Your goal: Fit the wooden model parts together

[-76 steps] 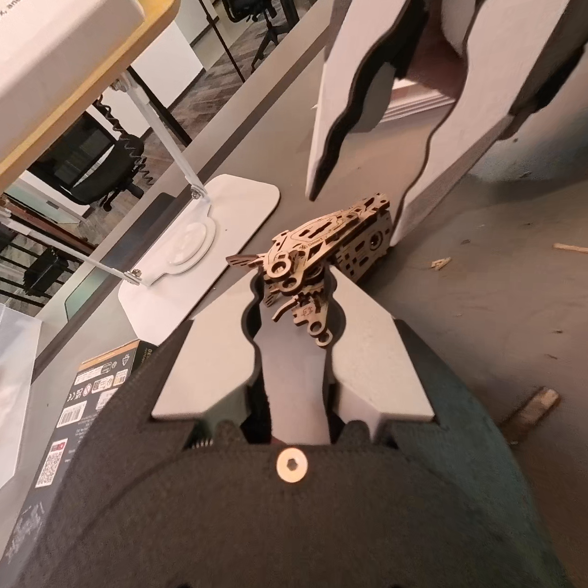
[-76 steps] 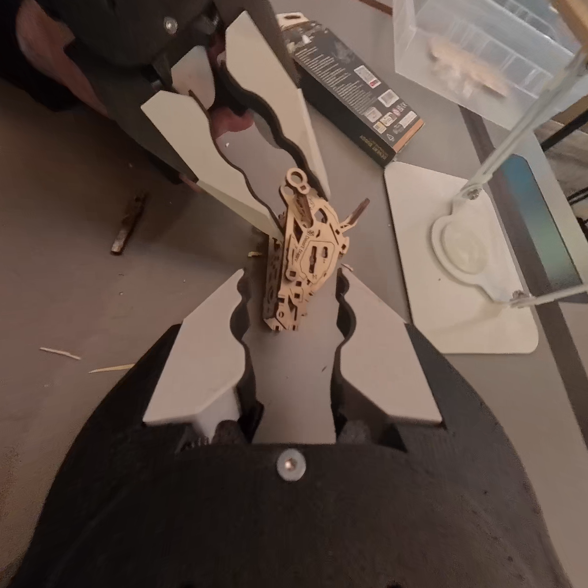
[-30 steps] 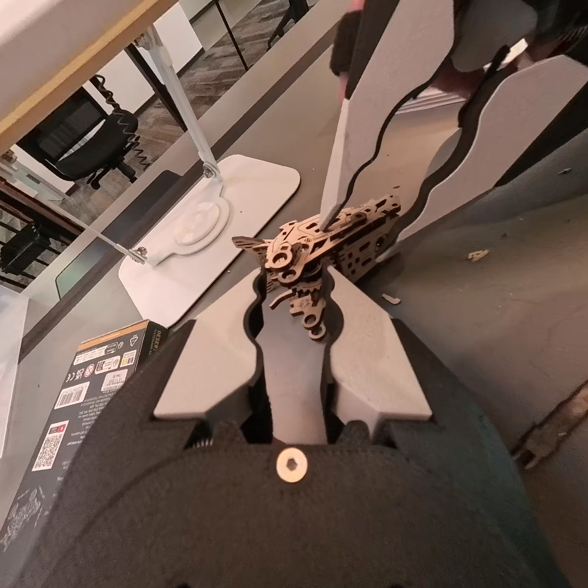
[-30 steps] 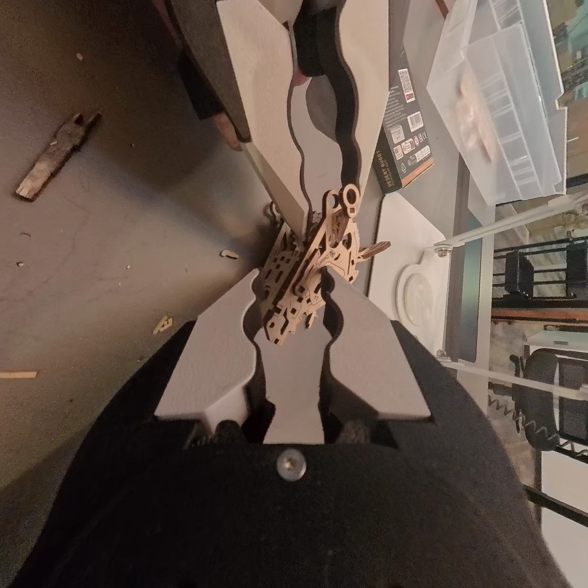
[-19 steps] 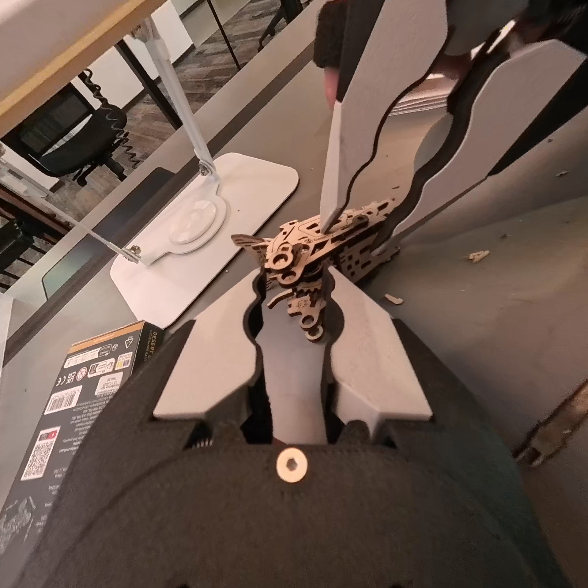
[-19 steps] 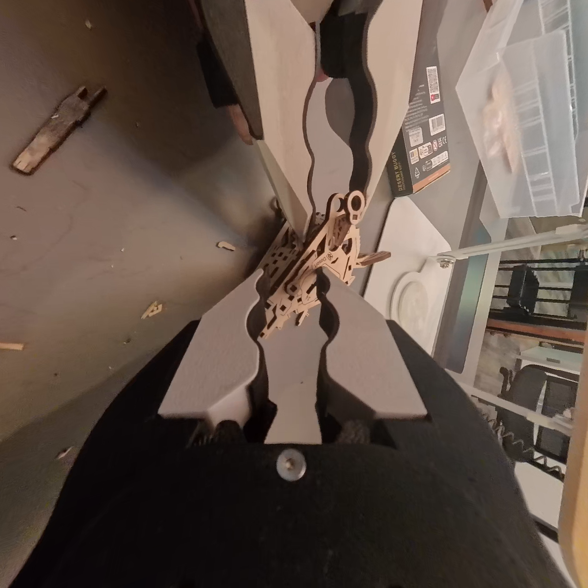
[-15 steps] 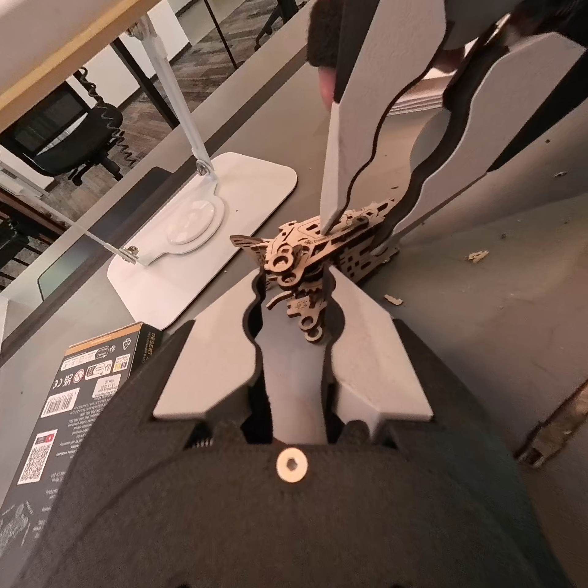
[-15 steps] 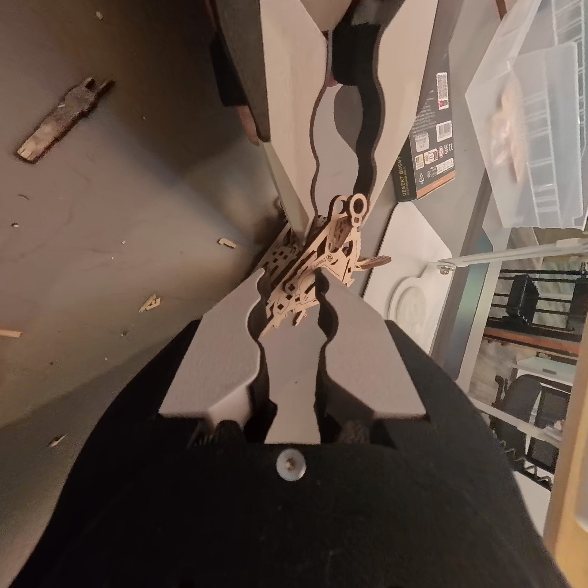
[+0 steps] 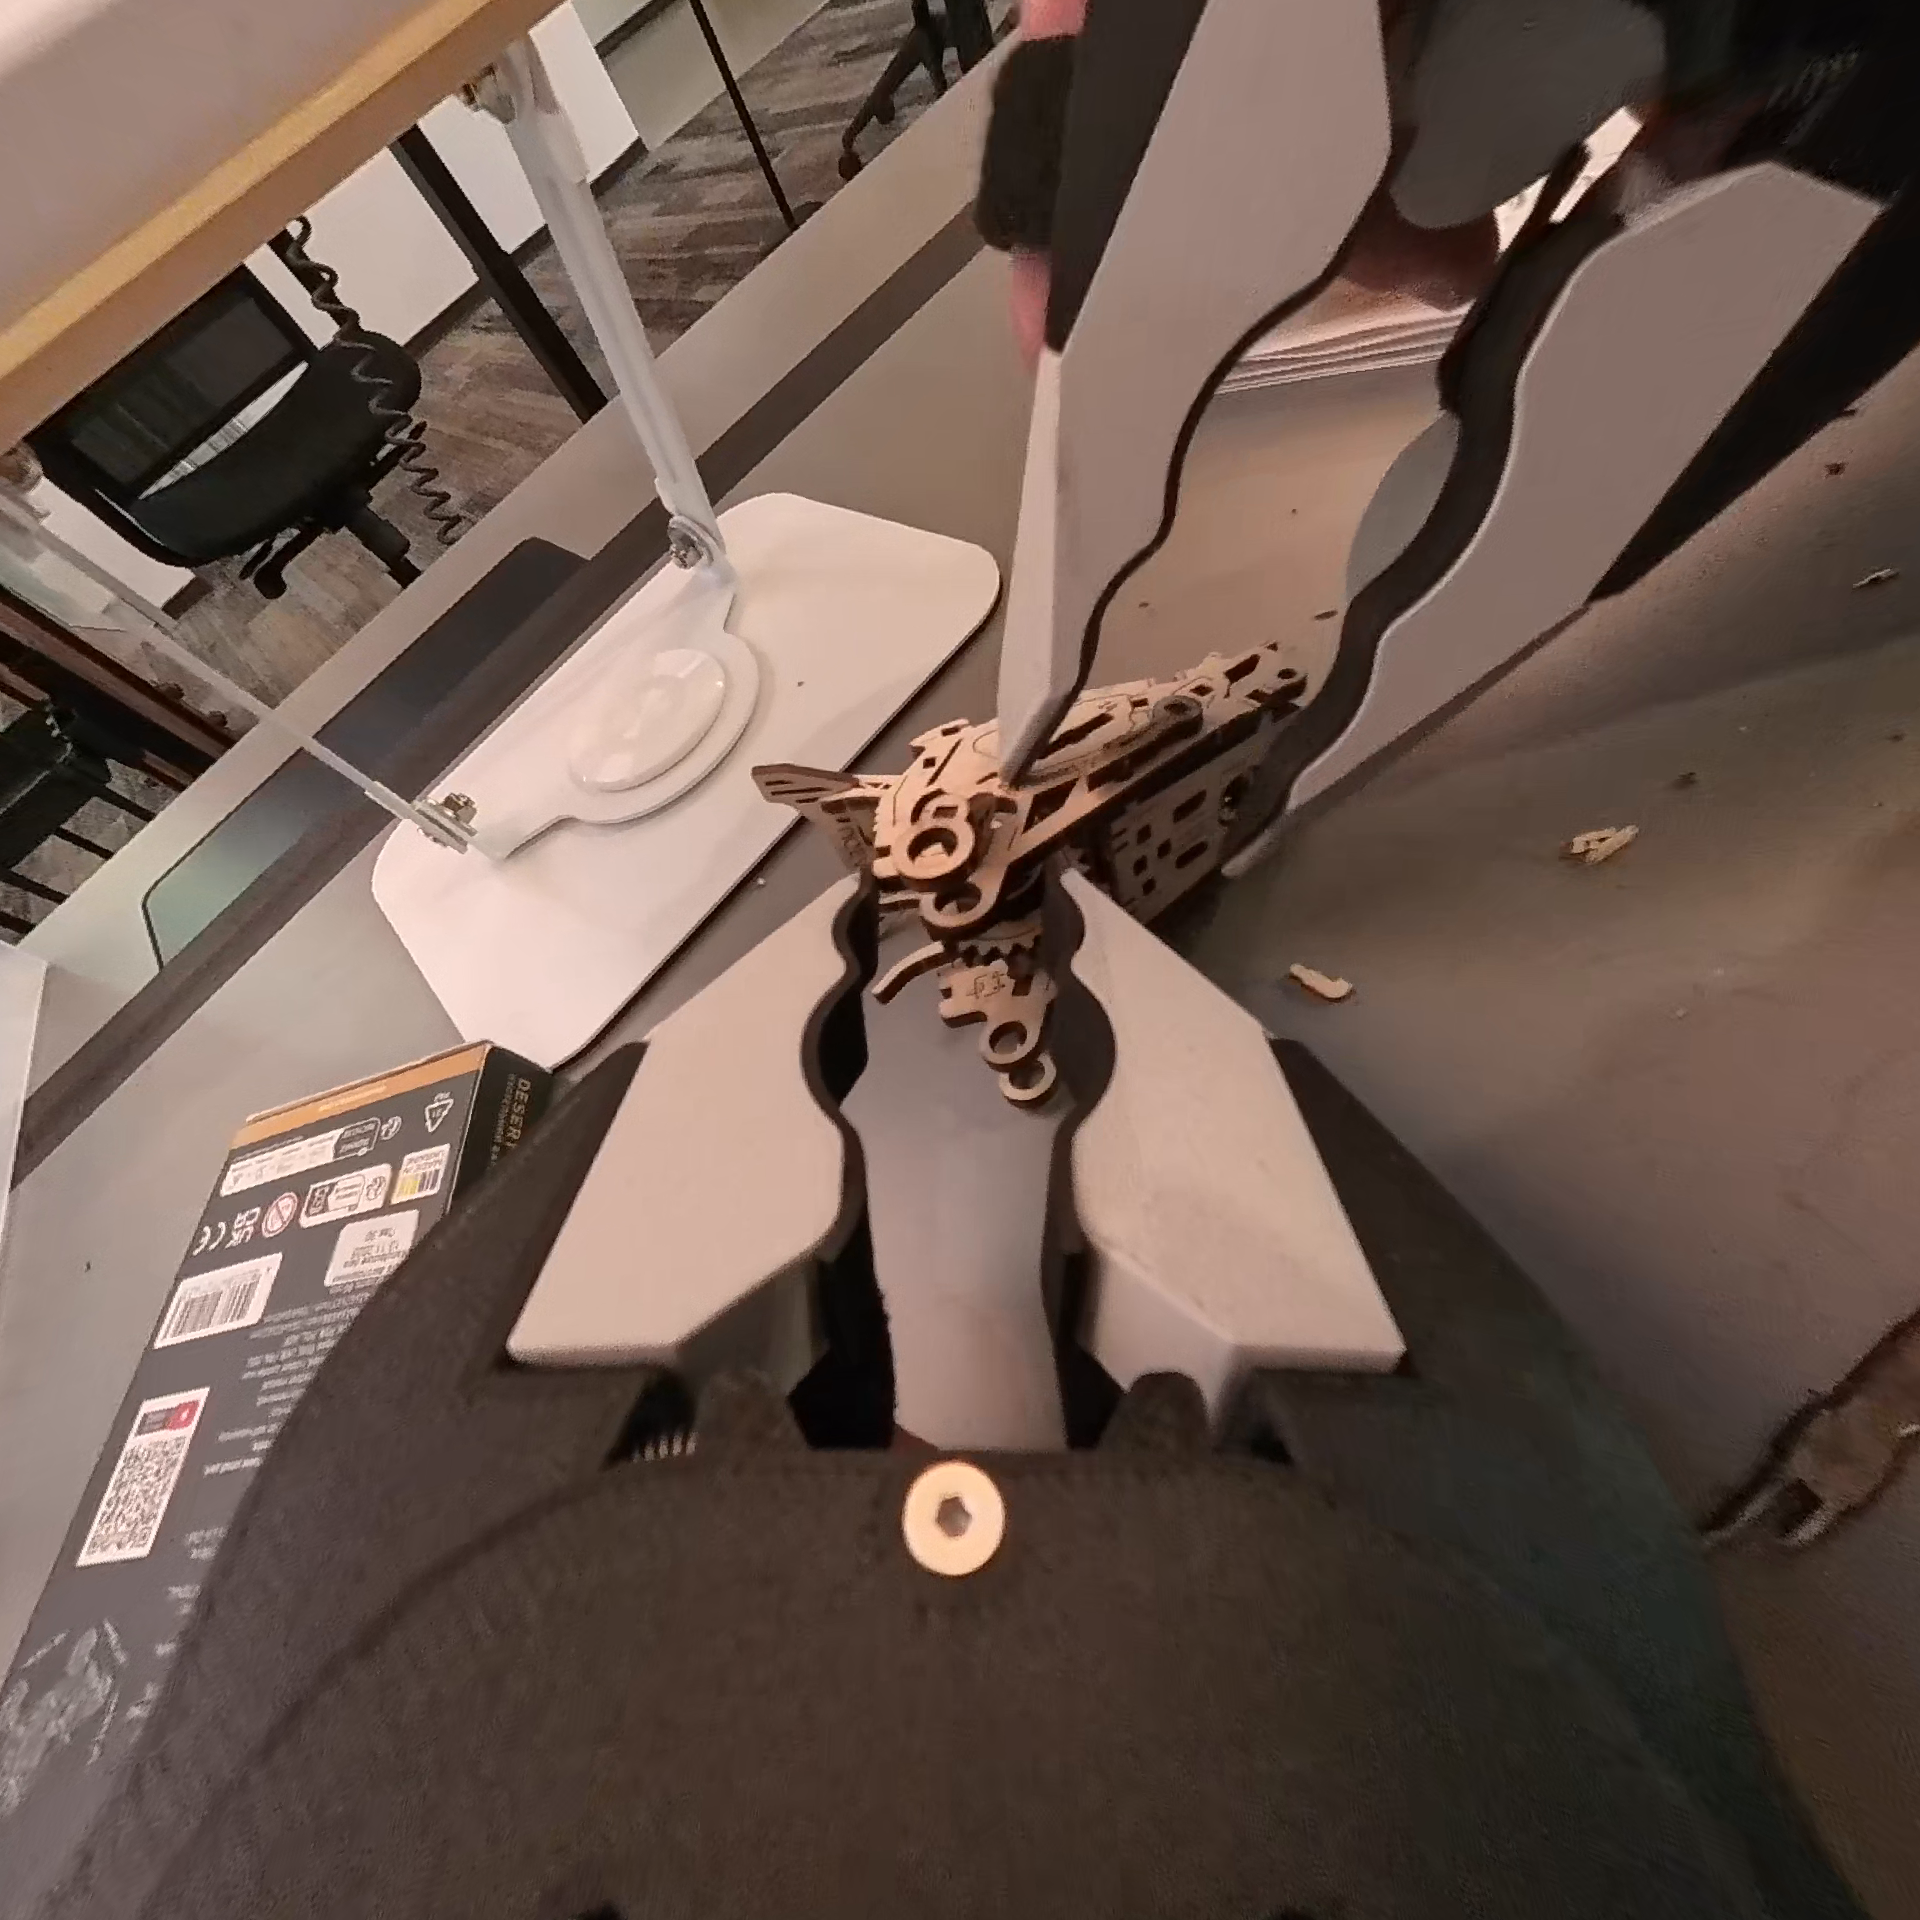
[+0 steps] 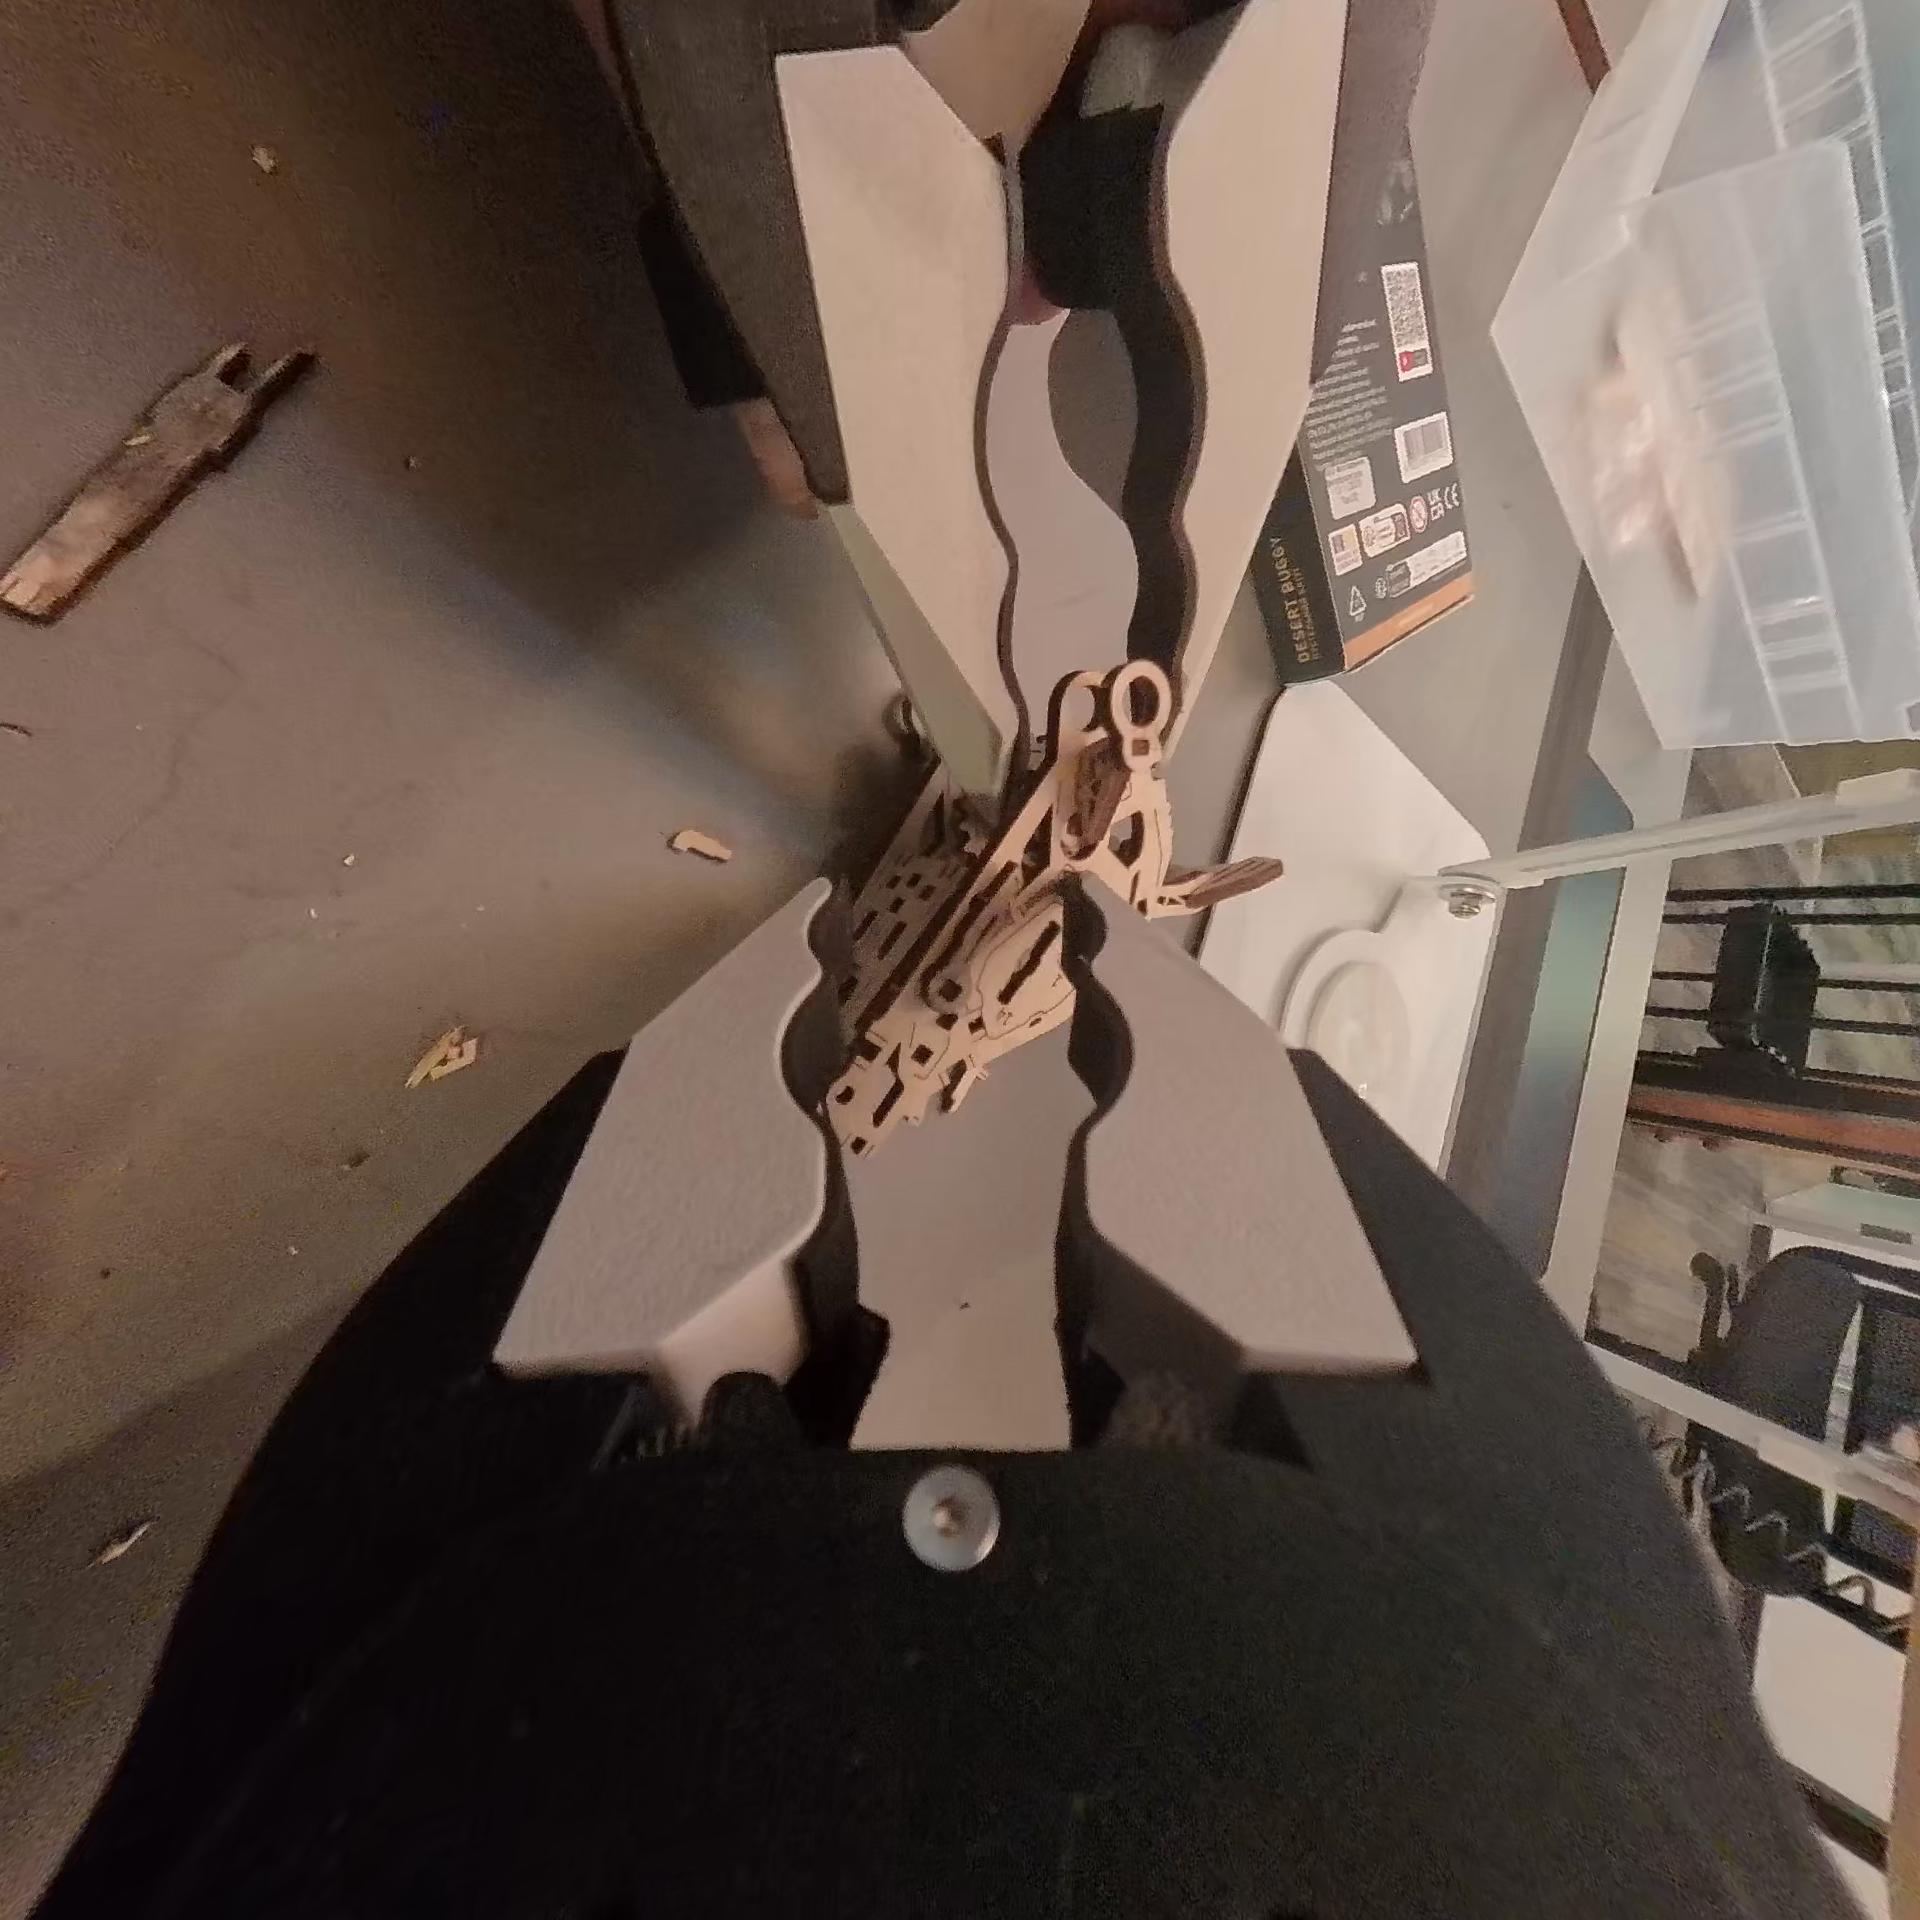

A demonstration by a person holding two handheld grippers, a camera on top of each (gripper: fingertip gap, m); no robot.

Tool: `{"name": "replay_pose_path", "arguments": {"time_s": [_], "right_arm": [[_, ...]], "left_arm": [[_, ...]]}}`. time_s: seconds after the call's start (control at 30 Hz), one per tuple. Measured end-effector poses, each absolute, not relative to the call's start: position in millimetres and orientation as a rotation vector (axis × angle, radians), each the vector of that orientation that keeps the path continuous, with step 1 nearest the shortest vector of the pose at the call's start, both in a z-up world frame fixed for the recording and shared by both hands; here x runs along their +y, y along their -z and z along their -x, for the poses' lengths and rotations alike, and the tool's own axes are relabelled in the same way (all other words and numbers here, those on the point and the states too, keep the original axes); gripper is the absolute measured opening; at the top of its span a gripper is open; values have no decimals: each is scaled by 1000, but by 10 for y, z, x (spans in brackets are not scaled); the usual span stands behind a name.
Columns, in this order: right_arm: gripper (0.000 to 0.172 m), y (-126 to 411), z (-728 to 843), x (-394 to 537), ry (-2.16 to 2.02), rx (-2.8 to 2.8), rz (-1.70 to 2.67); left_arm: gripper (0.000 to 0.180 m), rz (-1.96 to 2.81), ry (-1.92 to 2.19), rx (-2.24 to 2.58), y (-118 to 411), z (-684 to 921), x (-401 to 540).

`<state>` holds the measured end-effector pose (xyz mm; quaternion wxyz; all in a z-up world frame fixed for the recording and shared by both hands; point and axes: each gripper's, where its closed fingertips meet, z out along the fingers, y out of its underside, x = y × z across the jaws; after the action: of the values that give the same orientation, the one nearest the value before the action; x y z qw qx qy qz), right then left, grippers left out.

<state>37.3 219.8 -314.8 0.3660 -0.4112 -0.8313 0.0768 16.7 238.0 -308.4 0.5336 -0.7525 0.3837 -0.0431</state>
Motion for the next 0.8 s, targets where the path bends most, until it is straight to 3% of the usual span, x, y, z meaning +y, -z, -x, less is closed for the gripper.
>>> {"name": "replay_pose_path", "arguments": {"time_s": [0.8], "right_arm": [[36, 3150, -343, 2233, -192, -2101, 1085]], "left_arm": [[27, 1835, 197, 905, 3106, -141, 2410]]}}
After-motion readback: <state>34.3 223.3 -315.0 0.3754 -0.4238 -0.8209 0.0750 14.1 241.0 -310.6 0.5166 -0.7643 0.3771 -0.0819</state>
